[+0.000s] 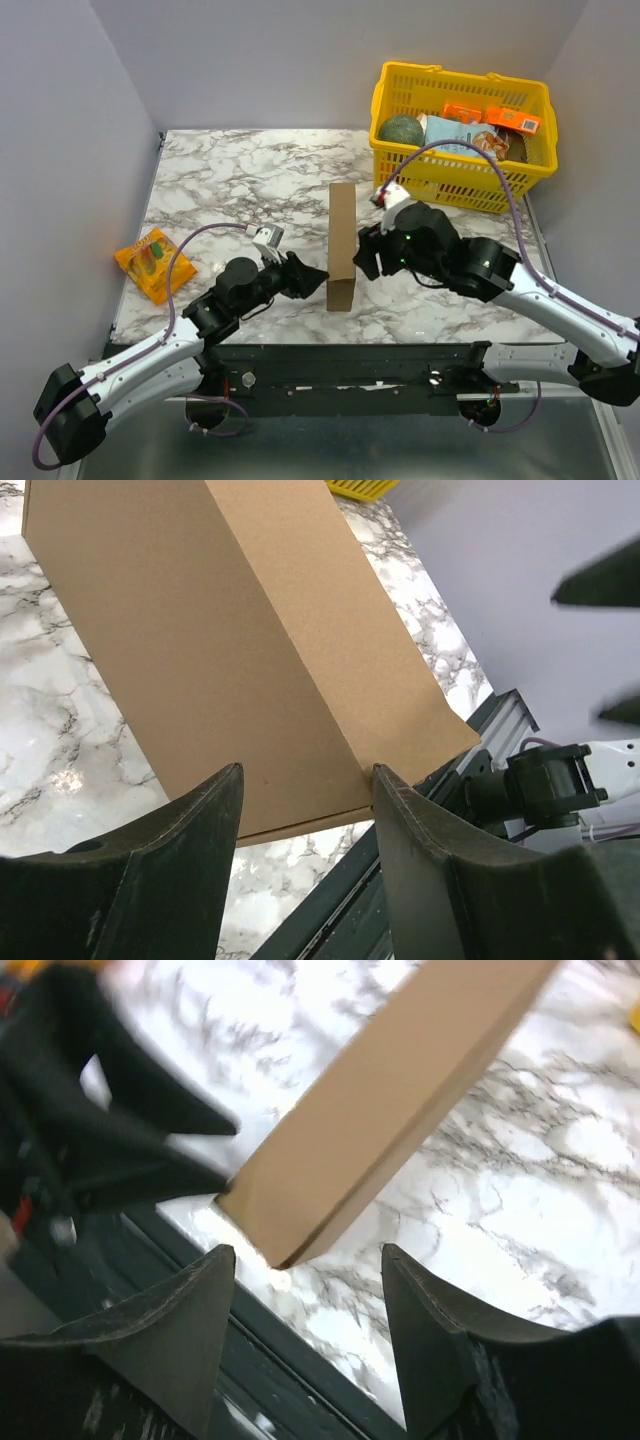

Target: Fold the paper box

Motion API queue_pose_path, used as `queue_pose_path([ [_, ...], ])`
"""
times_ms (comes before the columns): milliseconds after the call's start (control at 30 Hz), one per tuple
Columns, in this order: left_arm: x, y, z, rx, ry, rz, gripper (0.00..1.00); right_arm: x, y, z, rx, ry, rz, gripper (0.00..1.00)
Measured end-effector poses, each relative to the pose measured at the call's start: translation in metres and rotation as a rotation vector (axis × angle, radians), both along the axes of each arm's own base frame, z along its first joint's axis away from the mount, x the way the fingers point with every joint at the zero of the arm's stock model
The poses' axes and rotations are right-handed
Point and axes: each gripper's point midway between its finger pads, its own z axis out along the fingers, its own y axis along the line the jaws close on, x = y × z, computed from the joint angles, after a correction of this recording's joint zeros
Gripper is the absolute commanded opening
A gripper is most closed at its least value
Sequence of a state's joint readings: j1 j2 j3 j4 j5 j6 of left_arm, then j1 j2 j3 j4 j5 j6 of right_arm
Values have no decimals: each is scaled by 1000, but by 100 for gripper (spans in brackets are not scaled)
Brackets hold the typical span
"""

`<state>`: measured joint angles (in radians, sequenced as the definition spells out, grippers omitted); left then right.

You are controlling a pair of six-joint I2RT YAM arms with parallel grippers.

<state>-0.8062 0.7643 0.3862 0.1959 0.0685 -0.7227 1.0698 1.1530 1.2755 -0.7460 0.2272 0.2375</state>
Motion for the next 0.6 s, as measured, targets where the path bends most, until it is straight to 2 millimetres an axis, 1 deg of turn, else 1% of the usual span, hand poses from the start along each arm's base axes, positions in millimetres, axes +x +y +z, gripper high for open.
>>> queue_pose_path([
  [67, 0, 0, 0, 2, 1, -1, 62, 11, -15, -1, 98, 50, -126, 76],
  [100, 0, 0, 0, 4, 2, -1, 62, 13, -22, -6, 129, 76, -169, 77],
  [167, 1, -1, 1, 8, 2, -1, 62, 8, -26, -21, 186, 148, -213, 79],
  [300, 1, 0, 1, 10, 4, -1, 62, -6, -18, -51, 257, 289, -253, 81],
  [400, 0, 0, 1, 9, 5, -1, 61, -12, -10, -66, 309, 367, -269, 81],
  [500, 0, 0, 1, 7, 7, 0, 61, -15, -4, -73, 353, 421, -280, 81],
  [600, 0, 0, 1, 7, 8, 1, 61, -16, 1, -71, 394, 443, -287, 81],
])
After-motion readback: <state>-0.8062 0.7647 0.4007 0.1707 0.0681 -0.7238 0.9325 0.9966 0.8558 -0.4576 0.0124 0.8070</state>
